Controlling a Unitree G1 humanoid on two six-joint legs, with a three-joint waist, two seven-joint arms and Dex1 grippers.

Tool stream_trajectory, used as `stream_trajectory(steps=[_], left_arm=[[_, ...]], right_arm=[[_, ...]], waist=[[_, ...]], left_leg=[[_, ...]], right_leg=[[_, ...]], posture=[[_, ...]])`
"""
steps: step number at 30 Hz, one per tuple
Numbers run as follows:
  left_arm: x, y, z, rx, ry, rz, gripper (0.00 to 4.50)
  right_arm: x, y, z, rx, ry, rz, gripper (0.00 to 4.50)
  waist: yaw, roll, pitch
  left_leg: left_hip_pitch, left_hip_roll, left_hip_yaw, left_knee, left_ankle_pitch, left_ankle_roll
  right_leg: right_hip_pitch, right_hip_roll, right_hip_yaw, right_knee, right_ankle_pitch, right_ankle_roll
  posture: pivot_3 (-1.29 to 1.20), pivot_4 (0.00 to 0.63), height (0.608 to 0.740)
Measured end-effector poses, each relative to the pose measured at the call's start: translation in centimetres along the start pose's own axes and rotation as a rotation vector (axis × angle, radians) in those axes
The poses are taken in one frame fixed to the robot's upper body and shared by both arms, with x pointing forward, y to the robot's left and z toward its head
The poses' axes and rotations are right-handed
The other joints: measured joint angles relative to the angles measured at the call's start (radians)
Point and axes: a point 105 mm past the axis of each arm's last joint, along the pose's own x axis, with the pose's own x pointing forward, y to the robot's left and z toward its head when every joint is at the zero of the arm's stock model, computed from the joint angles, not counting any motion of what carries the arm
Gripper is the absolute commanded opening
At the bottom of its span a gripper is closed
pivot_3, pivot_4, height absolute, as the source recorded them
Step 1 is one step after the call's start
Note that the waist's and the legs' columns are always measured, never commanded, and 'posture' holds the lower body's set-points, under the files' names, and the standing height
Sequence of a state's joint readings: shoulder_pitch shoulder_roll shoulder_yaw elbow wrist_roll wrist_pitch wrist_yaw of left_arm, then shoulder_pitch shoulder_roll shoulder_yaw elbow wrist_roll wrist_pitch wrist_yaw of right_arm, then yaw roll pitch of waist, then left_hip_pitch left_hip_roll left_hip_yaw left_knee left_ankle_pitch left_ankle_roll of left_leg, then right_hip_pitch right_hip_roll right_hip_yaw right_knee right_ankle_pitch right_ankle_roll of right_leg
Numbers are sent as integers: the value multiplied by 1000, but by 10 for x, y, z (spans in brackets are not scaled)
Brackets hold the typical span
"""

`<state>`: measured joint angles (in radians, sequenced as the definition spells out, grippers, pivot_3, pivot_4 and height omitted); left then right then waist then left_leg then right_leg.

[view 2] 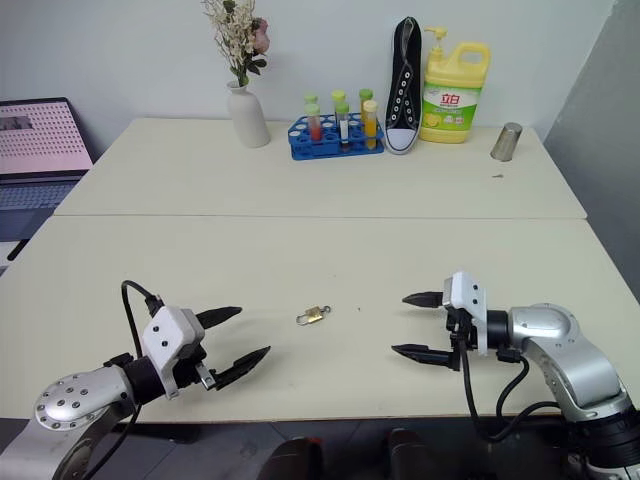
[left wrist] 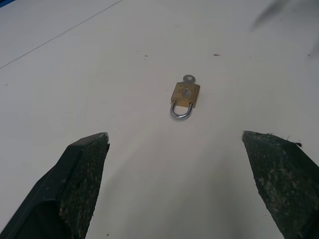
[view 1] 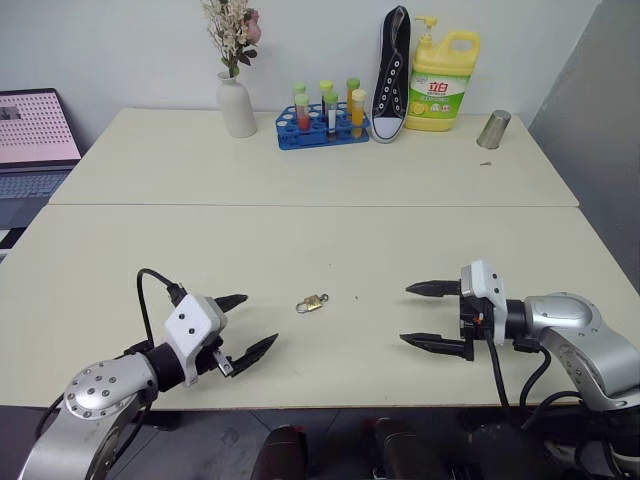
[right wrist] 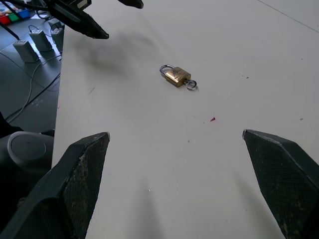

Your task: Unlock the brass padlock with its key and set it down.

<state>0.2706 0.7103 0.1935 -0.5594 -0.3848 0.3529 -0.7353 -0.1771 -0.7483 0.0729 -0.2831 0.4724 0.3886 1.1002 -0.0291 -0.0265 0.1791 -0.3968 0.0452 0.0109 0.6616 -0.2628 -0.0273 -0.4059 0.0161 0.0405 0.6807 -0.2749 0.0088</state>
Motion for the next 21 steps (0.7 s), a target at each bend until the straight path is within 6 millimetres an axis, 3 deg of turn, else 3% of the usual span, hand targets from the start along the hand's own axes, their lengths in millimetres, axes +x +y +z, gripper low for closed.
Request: stream_trajectory(steps=[9, 17, 21], left_arm=[[6, 0, 7, 23, -8, -22, 4500], [26, -7, 9, 25, -24, -82, 4500], [37, 3, 18, -14, -89, -83, 4500]], right_arm=[[-1, 3, -8, 6, -6, -8, 4485], [-1, -6, -7, 3, 12, -93, 4485], [2, -8, 3, 40, 31, -112, 4485]], waist=[[0, 0, 0], [0, 0, 0], [1, 0, 0]], left_leg=[[0, 0, 0, 0, 0, 0], [0, 0, 0, 0, 0, 0], [0, 0, 0, 1, 0, 0]], right_leg=[[0, 0, 0, 0, 0, 0], [0, 0, 0, 0, 0, 0], [0, 0, 0, 1, 0, 0]], posture=[[0, 150, 740], [0, 150, 740], [0, 150, 740]])
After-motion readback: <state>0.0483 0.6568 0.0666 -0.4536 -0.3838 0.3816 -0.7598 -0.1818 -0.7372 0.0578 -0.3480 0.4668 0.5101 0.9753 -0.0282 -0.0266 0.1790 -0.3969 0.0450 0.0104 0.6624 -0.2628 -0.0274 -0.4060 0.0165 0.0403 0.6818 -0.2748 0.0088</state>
